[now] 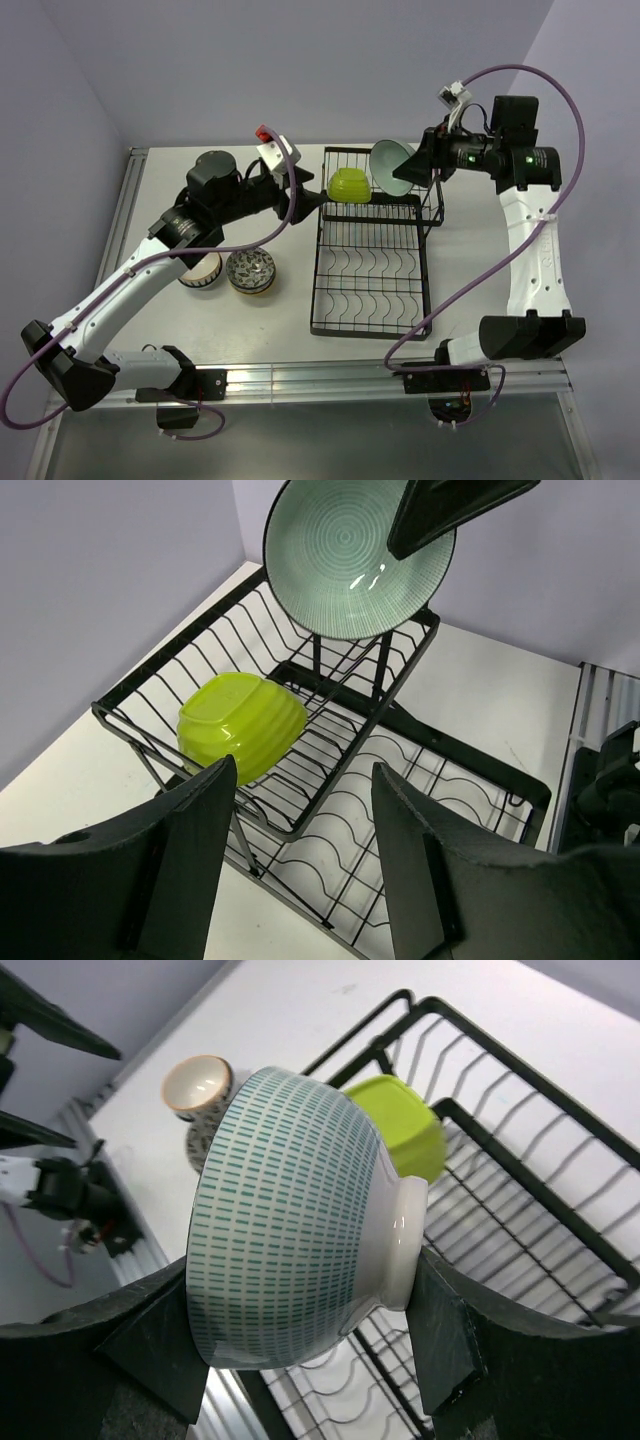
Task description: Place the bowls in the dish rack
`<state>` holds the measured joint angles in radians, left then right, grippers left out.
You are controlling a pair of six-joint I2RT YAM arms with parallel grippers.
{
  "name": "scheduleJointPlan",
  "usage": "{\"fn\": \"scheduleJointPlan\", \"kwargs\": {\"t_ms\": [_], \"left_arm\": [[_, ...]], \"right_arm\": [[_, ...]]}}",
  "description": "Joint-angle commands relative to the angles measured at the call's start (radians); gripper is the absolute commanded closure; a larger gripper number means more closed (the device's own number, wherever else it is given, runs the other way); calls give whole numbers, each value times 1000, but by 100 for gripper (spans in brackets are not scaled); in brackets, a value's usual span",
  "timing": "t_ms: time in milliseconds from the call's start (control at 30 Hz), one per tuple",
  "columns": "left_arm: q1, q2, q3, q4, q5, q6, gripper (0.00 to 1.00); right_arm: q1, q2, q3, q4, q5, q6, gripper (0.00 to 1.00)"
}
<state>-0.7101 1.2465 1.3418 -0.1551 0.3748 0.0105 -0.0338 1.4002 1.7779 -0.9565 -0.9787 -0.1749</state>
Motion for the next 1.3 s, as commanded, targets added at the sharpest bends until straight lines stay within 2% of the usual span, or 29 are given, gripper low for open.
{"fn": "scheduleJointPlan", "kwargs": {"t_ms": [0,200,567,767,967,1267], "left_arm": [[9,-9,36,19,30,-44,38],[18,-21,7,34,30,-66,38],[43,-38,-30,48,47,-78,38],[57,-44,-47,54,61,-76,38],[64,-48,-53,48,65,-73,39],[66,-81,-87,54,56,-70,38]], "right_arm": [[-26,55,136,-152,40,-207,100],[-43,181,306,-287,104,-351,100],[-26,318,420,-361,241,-534,100],[28,284,344,-291,360,-600,100],[123,224,158,-180,523,-698,100],[202,207,112,-149,618,-765,100]]}}
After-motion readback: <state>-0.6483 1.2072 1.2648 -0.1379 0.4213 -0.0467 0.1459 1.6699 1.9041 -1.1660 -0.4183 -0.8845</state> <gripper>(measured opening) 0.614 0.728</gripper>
